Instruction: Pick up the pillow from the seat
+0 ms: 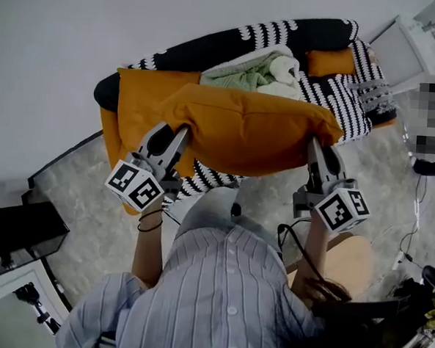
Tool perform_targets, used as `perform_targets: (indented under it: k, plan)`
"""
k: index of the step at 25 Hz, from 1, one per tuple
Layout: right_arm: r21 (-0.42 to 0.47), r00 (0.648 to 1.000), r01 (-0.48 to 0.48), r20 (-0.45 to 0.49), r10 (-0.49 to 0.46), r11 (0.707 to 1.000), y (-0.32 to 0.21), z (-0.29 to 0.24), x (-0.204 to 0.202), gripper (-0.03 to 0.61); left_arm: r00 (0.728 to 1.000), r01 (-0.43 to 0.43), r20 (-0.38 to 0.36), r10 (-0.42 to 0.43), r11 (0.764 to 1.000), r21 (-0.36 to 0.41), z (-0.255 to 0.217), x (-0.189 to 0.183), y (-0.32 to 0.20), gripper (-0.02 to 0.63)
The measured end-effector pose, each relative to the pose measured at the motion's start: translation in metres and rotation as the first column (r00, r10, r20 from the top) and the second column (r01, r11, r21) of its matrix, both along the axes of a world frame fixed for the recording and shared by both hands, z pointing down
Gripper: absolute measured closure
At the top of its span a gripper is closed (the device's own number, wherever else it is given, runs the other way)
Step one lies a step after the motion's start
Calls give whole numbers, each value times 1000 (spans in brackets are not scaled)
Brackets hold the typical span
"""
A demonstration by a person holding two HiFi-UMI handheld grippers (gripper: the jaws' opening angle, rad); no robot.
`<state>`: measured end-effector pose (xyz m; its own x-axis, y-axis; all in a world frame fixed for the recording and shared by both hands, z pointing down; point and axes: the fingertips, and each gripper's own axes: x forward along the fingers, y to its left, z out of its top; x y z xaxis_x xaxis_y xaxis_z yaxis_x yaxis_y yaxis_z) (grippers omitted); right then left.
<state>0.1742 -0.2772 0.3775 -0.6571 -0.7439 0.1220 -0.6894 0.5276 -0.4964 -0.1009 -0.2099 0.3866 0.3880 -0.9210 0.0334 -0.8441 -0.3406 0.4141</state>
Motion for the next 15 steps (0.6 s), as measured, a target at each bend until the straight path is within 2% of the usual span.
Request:
perform_targets:
  k: [8, 15]
  plan:
    - [-17, 999, -14, 39, 14, 1000, 82, 5, 33, 500, 1000, 1, 28, -1, 1000, -7, -8, 31, 82, 502]
    - [-31, 999, 0, 53, 2, 1000, 133, 9, 34, 500, 999, 25, 47, -23, 999, -31, -12, 35, 139, 503]
